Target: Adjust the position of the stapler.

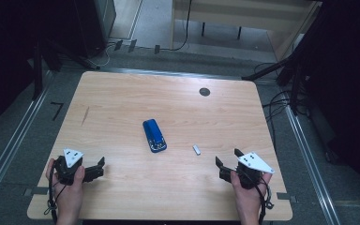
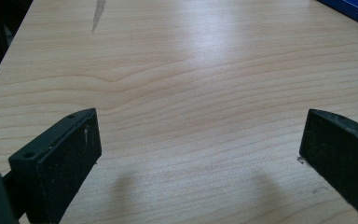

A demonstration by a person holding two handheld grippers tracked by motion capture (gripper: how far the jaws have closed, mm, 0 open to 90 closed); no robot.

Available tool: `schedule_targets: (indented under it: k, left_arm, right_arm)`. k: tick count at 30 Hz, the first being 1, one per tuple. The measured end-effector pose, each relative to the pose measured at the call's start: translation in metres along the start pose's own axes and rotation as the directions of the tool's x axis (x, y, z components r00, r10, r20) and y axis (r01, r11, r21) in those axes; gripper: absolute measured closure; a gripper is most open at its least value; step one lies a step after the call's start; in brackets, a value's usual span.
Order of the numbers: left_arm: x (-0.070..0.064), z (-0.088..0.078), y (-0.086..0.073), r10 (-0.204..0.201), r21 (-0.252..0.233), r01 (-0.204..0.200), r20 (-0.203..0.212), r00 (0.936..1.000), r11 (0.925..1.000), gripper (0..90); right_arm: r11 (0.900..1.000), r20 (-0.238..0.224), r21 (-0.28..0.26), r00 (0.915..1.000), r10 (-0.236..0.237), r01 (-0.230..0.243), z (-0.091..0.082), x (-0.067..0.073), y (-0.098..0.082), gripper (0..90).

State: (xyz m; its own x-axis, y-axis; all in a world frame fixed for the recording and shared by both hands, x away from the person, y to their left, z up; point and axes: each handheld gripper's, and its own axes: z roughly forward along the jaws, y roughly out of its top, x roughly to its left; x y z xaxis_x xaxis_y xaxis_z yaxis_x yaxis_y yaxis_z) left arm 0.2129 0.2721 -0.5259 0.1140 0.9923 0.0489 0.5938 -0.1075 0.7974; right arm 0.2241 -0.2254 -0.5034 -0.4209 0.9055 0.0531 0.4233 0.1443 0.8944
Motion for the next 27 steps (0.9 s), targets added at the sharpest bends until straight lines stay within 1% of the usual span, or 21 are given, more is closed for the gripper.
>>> schedule_targets:
  k: [2,4,7,8,9,11,12,14,15,17,18,19,20,23,27]
  left_arm:
    - [0.0,0.0,0.0,-0.001,0.003,0.001,0.0,1.0,1.0,0.0]
    - [0.0,0.0,0.0,-0.001,0.0,0.001,0.003,1.0,1.0,0.0]
    - [0.0,0.0,0.0,-0.001,-0.004,0.001,0.002,1.0,1.0,0.0]
    - [0.0,0.0,0.0,0.0,-0.004,0.0,0.002,1.0,1.0,0.0]
    - [0.0,-0.001,0.0,0.001,-0.002,-0.001,0.001,1.0,1.0,0.0]
    - [0.0,-0.001,0.0,0.001,-0.002,-0.001,0.001,1.0,1.0,0.0]
    - [0.0,0.0,0.0,0.001,-0.002,-0.001,0.002,1.0,1.0,0.0]
    - [0.0,0.0,0.0,0.002,-0.001,-0.002,0.001,1.0,1.0,0.0]
    - [0.0,0.0,0.0,0.003,0.0,-0.003,0.0,1.0,1.0,0.0]
    - [-0.001,0.0,0.0,0.004,0.0,-0.004,0.0,1.0,1.0,0.0]
    - [-0.001,0.0,0.0,0.004,0.0,-0.004,0.0,1.0,1.0,0.0]
    - [-0.001,0.0,0.0,0.005,-0.001,-0.005,0.002,1.0,1.0,0.0]
    - [-0.001,0.0,0.0,0.006,-0.001,-0.006,0.003,1.0,1.0,0.0]
    - [-0.001,0.0,0.0,0.009,-0.001,-0.008,0.007,0.9999,1.0,0.0]
    - [-0.001,0.0,0.0,0.011,0.001,-0.011,0.01,0.9999,0.9999,0.0]
  right_arm:
    - [1.0,-0.005,0.01,1.0,-0.008,0.008,0.004,0.003,0.002,23.0]
    - [1.0,0.008,0.025,0.9998,-0.019,0.019,0.008,0.007,0.004,23.8]
    - [0.999,-0.003,0.037,0.9997,-0.023,0.023,0.013,0.011,0.006,23.8]
    - [0.999,-0.015,0.042,0.9995,-0.027,0.028,0.016,0.012,0.008,23.7]
    - [0.998,-0.024,0.052,0.9995,-0.019,0.02,0.02,0.015,0.01,25.2]
    - [0.998,-0.02,0.056,0.9996,-0.022,0.023,0.022,0.016,0.011,25.5]
    - [0.998,-0.022,0.064,0.9994,-0.026,0.027,0.027,0.02,0.014,26.6]
    - [0.997,-0.025,0.066,0.9992,-0.032,0.034,0.029,0.021,0.015,26.8]
    - [0.997,-0.033,0.063,0.9982,-0.049,0.051,0.033,0.027,0.019,28.0]
    - [0.996,-0.033,0.062,0.9979,-0.056,0.058,0.035,0.028,0.02,28.6]
    - [0.995,-0.038,0.071,0.9974,-0.062,0.065,0.039,0.034,0.022,36.6]
    - [0.995,-0.032,0.078,0.9978,-0.058,0.06,0.041,0.036,0.023,40.4]
    - [0.995,-0.03,0.08,0.9978,-0.059,0.061,0.043,0.037,0.024,40.6]
    - [0.993,-0.042,0.095,0.9965,-0.072,0.076,0.048,0.044,0.027,39.4]
    - [0.991,-0.06,0.104,0.9952,-0.078,0.084,0.054,0.051,0.029,41.4]
